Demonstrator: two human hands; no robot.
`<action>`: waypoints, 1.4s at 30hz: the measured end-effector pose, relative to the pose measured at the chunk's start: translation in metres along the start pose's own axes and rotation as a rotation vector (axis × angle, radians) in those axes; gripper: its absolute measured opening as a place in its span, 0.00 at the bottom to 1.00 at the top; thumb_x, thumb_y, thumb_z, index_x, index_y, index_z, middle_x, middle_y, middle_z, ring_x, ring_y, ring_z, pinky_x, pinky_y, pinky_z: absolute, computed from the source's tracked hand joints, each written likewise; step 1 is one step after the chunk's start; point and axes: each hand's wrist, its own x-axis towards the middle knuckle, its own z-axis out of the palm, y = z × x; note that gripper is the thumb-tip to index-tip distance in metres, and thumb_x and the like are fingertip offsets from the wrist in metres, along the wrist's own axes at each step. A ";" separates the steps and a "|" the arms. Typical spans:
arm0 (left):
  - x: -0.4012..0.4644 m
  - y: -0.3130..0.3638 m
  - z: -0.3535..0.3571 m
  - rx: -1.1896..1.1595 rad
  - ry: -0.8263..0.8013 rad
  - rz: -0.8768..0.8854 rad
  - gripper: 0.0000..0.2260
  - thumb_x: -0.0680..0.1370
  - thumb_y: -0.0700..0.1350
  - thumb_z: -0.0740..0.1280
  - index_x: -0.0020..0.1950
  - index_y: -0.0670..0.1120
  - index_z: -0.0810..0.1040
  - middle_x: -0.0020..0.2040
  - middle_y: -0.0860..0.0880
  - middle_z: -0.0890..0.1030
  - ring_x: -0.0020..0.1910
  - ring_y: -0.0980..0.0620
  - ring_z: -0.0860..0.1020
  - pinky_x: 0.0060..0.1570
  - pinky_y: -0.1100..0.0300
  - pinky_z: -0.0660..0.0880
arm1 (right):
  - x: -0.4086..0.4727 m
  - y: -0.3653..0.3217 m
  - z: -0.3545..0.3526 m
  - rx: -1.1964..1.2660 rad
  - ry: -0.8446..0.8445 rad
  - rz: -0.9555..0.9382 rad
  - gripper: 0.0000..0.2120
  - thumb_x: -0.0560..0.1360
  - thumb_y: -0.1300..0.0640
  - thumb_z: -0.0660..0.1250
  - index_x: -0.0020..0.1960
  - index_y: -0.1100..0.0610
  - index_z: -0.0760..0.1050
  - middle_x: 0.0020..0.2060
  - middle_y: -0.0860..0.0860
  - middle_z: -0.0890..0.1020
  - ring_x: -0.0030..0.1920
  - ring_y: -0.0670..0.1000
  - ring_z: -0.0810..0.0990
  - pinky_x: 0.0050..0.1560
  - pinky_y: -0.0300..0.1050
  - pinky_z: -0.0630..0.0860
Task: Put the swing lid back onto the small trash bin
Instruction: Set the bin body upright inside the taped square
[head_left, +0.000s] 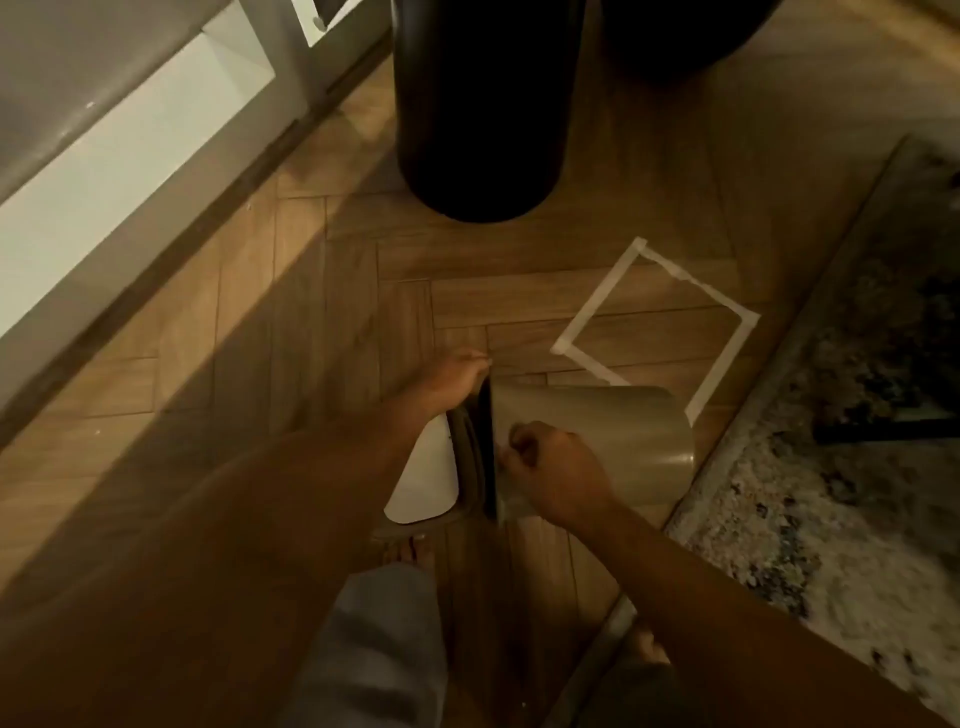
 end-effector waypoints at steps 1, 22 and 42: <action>0.003 -0.002 0.003 -0.004 -0.021 -0.007 0.15 0.81 0.51 0.61 0.64 0.46 0.79 0.63 0.45 0.79 0.62 0.45 0.76 0.65 0.47 0.70 | 0.004 -0.002 0.002 -0.043 0.030 -0.008 0.10 0.75 0.39 0.66 0.43 0.45 0.75 0.32 0.40 0.77 0.35 0.40 0.78 0.30 0.35 0.66; -0.055 0.056 0.026 0.110 -0.236 -0.007 0.18 0.82 0.57 0.58 0.57 0.47 0.80 0.56 0.40 0.82 0.56 0.42 0.79 0.62 0.45 0.74 | -0.032 0.006 -0.078 -0.194 0.145 0.086 0.16 0.72 0.51 0.70 0.31 0.49 0.67 0.27 0.46 0.73 0.28 0.44 0.73 0.27 0.40 0.63; -0.184 0.090 0.000 0.254 -0.210 0.140 0.37 0.73 0.65 0.64 0.78 0.57 0.56 0.73 0.48 0.71 0.68 0.45 0.73 0.66 0.45 0.70 | -0.136 0.012 -0.164 0.268 0.380 0.116 0.14 0.76 0.51 0.67 0.33 0.53 0.71 0.29 0.48 0.77 0.30 0.43 0.76 0.33 0.43 0.71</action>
